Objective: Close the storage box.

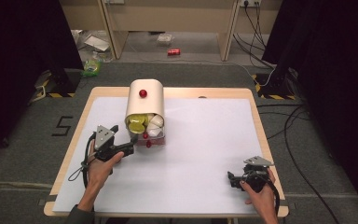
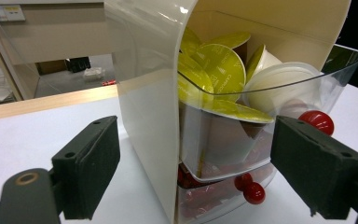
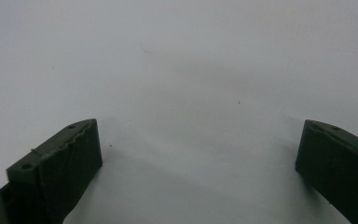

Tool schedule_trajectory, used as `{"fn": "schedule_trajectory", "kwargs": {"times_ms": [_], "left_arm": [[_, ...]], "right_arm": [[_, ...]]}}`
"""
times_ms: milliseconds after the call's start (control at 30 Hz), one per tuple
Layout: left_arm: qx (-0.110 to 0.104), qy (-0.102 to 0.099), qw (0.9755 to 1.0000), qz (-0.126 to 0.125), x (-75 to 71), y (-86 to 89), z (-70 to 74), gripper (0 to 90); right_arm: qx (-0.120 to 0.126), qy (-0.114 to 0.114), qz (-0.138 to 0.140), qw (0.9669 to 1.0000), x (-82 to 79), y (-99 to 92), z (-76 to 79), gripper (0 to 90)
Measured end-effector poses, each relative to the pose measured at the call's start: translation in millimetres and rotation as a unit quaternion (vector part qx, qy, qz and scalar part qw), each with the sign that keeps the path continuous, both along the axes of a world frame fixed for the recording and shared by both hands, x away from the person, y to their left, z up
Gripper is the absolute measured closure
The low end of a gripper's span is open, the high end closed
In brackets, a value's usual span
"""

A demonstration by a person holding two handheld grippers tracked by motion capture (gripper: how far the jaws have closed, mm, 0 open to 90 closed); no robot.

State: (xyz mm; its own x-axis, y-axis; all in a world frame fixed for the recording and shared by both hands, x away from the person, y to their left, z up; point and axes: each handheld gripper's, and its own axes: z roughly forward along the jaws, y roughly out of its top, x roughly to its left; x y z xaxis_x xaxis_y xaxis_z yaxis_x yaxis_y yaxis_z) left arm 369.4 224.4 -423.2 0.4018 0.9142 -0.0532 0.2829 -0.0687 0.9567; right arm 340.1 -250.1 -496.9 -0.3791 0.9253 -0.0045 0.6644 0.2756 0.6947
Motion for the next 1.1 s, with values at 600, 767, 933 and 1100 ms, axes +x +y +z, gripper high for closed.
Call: {"fn": "schedule_trajectory", "kwargs": {"times_ms": [600, 767, 933, 1100], "left_arm": [[0.01, -0.002, 0.9999, 0.01, 5.5, -2.3, 1.2, 15.7], [0.011, 0.003, 0.9998, 0.014, 8.4, -1.8, -0.5, 15.7], [0.01, 0.004, 0.9998, 0.016, 9.7, -0.7, -0.7, 16.1], [0.011, 0.007, 0.9997, 0.019, 11.0, -1.1, -1.5, 15.7]], "right_arm": [[0.0, 0.001, 0.0, 1.0, 0.0, 0.0, 0.1, 0.6], [0.0, 0.001, 0.0, 1.0, 0.0, -0.1, 0.1, 0.5], [0.0, 0.001, 0.0, 1.0, 0.0, 0.0, 0.1, 0.5], [0.0, 0.001, 0.0, 1.0, 0.0, -0.1, 0.1, 0.5]]}}
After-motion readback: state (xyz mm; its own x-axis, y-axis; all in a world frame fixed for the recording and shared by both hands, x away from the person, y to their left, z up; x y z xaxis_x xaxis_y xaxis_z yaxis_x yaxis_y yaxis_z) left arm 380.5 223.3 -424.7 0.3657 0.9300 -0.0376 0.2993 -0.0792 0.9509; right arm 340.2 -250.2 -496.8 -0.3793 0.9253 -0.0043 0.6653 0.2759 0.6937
